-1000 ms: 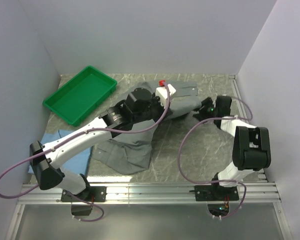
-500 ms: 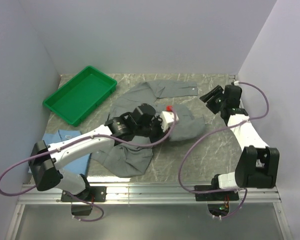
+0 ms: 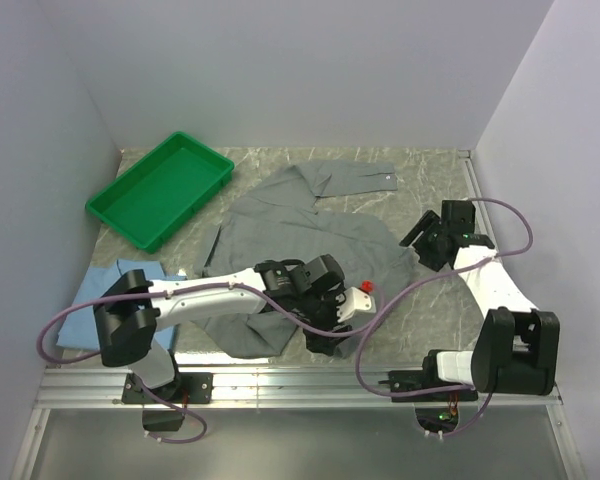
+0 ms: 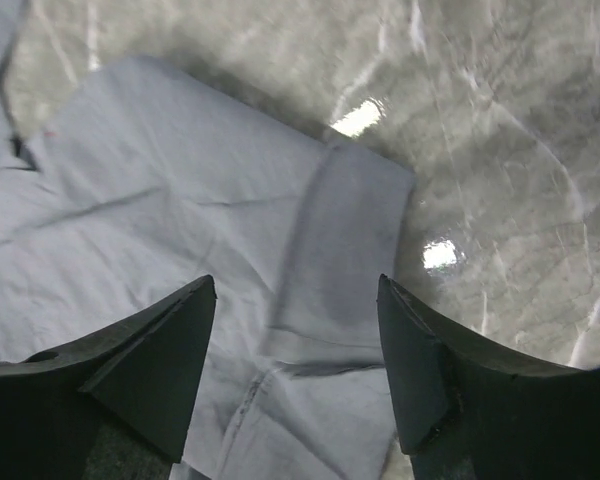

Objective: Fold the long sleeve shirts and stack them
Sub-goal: Flatten the shirt out

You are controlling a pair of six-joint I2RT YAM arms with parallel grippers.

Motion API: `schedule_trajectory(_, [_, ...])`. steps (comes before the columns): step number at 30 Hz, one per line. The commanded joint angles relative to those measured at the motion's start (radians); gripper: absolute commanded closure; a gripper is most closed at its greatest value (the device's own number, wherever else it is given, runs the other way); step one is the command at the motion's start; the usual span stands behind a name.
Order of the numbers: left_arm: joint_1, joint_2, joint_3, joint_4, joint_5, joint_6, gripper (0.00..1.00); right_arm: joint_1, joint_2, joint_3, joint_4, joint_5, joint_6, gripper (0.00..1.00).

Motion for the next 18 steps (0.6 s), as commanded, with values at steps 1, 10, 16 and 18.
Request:
schedule_trajectory(1, [0.001,-0.083,0.003,-0.014,-0.015,0.022,0.28,-0.006,0.052,0.013,0.011,0.011,-0.014,0.24])
schedule_trajectory(10, [0.303,-0.152,-0.046,0.139,-0.160,-0.241,0.21,-0.101,0.205,0.065,0.051,-0.047,-0.030,0.22])
schedule_trajectory(16, [0.553,-0.117,-0.053,0.191,-0.308,-0.419,0.12,-0.103,0.293,0.076,0.091,-0.142,-0.031,0.22])
schedule_trajectory(18, [0.633,-0.099,-0.067,0.207,-0.328,-0.487,0.12,-0.106,0.316,0.074,0.099,-0.174,-0.031,0.22])
